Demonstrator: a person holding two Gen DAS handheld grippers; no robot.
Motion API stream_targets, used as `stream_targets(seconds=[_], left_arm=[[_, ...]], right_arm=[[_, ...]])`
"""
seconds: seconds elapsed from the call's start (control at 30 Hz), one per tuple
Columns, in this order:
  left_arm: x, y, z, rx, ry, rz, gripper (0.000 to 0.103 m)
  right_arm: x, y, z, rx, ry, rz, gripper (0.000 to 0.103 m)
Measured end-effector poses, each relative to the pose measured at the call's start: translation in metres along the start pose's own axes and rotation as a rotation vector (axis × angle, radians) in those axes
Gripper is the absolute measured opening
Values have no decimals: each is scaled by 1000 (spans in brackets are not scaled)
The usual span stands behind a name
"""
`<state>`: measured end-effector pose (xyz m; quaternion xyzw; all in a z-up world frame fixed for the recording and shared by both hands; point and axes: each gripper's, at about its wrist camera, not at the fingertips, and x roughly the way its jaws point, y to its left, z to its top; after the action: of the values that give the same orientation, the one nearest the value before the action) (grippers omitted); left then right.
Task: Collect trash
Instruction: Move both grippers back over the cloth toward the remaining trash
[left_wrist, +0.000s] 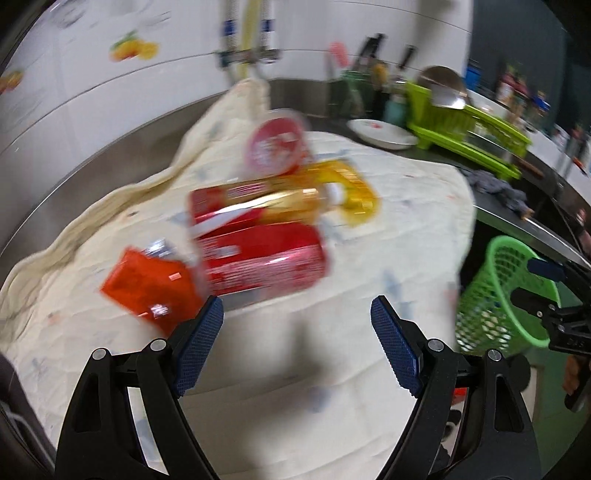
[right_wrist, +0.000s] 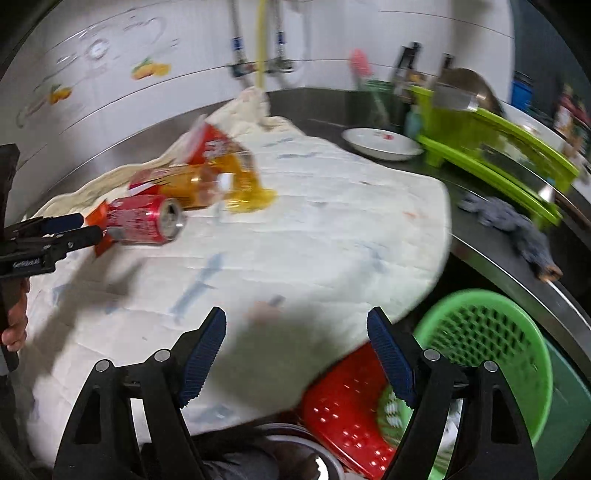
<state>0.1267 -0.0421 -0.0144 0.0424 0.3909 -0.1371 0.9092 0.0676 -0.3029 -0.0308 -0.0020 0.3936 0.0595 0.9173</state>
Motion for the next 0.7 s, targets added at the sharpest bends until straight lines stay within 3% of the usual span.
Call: stream_targets(seconds=[0.3, 0.7], left_arm=[[-3, 77, -12, -162, 8, 90, 81], [8, 128, -24, -267, 35, 138, 81]], right_arm=[[34, 70, 37, -215, 25, 113, 76], [81, 146, 82, -486, 47, 234, 78]])
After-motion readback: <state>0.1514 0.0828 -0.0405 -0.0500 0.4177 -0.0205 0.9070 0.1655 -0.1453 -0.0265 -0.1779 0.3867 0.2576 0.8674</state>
